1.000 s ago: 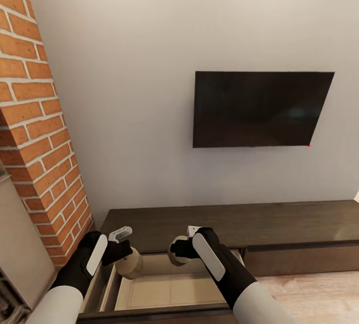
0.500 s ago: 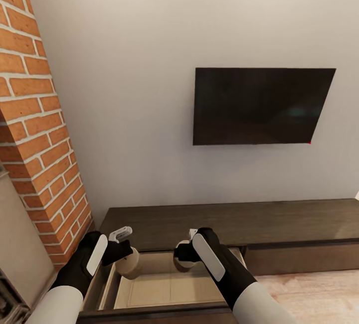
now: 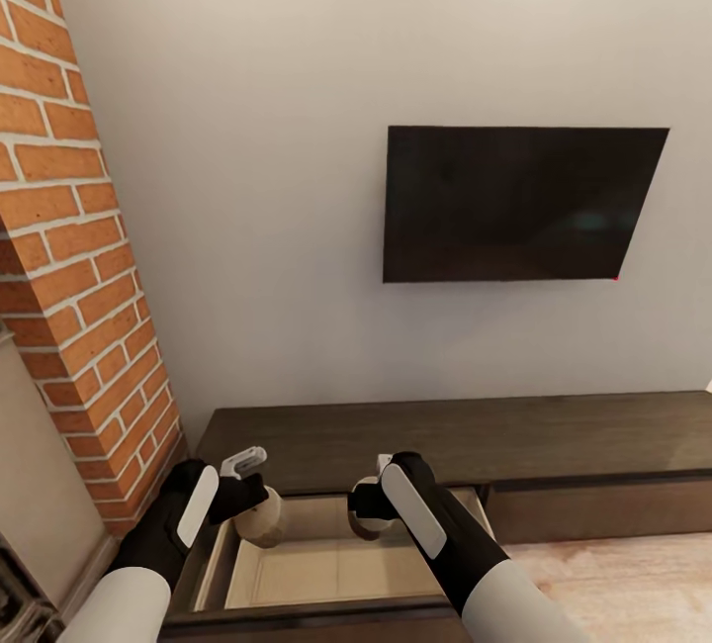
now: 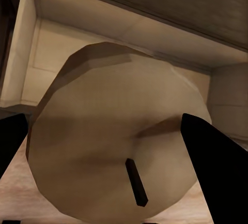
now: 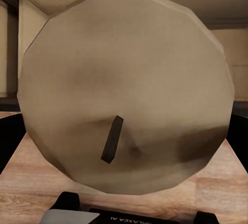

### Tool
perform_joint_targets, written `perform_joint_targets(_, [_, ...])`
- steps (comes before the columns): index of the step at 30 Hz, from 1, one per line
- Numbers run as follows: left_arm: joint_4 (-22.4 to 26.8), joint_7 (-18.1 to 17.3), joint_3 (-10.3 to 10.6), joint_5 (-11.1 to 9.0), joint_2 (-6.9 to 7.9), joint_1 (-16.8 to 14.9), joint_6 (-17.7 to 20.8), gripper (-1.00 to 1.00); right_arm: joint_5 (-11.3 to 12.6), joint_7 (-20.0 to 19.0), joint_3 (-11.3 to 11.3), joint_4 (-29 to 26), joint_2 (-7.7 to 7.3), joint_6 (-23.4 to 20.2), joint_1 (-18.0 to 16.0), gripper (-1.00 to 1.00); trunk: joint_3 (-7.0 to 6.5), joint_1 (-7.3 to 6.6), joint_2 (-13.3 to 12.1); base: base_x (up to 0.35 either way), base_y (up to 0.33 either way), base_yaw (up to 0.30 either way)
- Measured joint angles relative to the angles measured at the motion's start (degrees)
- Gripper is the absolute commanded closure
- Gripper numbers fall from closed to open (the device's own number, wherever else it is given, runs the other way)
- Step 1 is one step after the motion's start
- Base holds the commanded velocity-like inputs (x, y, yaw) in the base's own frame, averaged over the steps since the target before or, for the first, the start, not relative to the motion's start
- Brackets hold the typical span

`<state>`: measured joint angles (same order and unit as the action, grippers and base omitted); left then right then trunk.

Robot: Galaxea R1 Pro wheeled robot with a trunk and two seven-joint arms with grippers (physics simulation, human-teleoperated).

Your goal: Place each of the two pumpkins and all three candles from the living room inside a cabinet in the living room (use any cabinet), then make sure every cabinet is closed, and position the cauldron so it is next to a table in the living room.

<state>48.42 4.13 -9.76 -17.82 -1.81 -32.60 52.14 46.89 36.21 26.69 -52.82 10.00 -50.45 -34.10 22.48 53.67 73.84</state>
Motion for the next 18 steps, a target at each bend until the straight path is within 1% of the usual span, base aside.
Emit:
perform_joint_targets(3, [-0.18, 0.0, 0.02, 0.01, -0.18, 0.0, -0.45, 1.0, 0.0, -0.04, 0.08, 0.0, 0.0, 0.08, 0.0, 1.0, 0.54, 0.66, 1.2, 0.0, 0.0, 0.0])
perform_joint_targets(8, [-2.66, 0.07, 0.41, -0.08, -1.55, 0.0, -2.89, 1.0, 0.12, -0.11, 0.11, 0.0, 0.0, 0.15, 0.0, 1.0, 1.44, 1.76, 3.21, 0.0, 0.0, 0.0])
perform_joint_targets(11, [-3.67, 0.1, 1.8, 0.06, -1.92, 0.0, -3.97, 1.0, 0.13, -0.2, 0.14, 0.0, 0.0, 0.12, 0.0, 1.0, 1.98, 2.42, 4.41, 0.0, 0.0, 0.0])
perform_joint_targets(15, [-4.16, 0.22, 3.96, 0.01, -2.04, -0.02, -7.06, 1.0, 0.0, -0.25, 0.23, -0.04, 0.0, 0.22, 0.0, 1.0, 2.69, 3.29, 6.02, 0.0, 0.0, 0.0])
perform_joint_targets(18, [-4.26, 0.2, 4.5, 0.0, -2.05, 0.0, -7.75, 1.0, -0.02, -0.46, 0.21, -0.02, 0.0, 0.25, 0.0, 1.0, 3.23, 3.95, 7.22, 0.0, 0.0, 0.0])
